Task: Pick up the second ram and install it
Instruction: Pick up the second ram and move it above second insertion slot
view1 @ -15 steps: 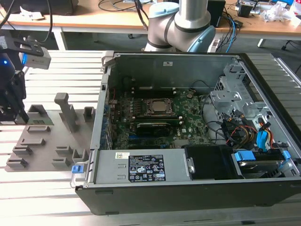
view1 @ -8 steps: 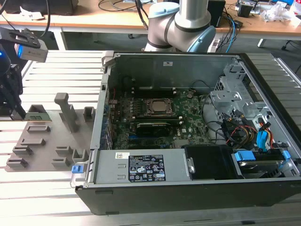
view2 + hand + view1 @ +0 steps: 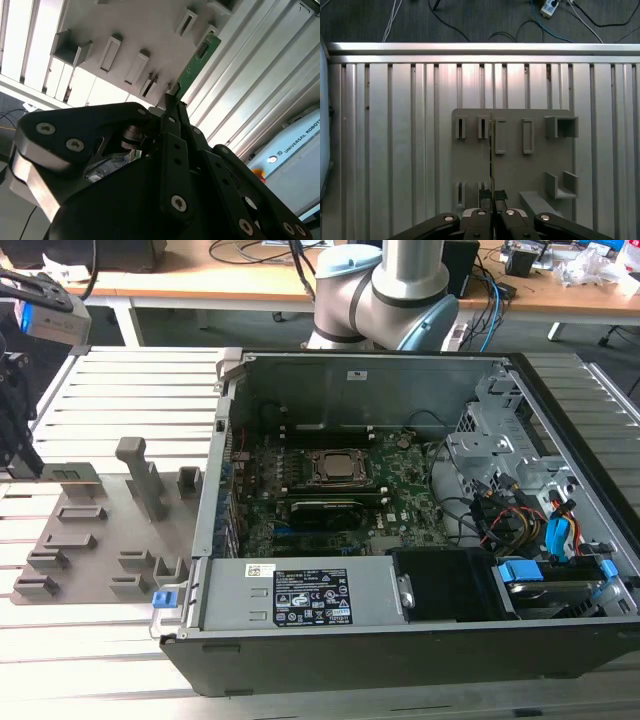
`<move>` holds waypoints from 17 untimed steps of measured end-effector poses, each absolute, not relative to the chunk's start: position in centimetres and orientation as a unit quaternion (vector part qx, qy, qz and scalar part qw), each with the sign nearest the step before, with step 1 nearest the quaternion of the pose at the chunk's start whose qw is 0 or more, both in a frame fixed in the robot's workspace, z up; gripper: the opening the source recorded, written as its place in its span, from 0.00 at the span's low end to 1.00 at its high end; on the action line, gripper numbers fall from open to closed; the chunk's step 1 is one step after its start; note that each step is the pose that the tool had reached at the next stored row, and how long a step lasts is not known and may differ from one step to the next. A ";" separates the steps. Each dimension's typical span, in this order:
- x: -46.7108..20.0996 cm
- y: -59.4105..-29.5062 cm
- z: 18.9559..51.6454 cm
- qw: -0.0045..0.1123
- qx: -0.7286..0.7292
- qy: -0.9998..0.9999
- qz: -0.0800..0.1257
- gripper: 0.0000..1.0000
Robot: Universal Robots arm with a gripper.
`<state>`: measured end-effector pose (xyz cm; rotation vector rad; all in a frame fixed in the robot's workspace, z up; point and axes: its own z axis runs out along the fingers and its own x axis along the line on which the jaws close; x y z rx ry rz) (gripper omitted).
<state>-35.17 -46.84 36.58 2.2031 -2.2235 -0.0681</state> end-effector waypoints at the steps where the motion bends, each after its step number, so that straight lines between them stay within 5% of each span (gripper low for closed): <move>1: -35.2 -46.8 36.7 0.005 0.704 -0.710 -0.022 0.13; 17: -35.2 -46.8 40.1 0.005 0.704 -0.710 -0.022 0.13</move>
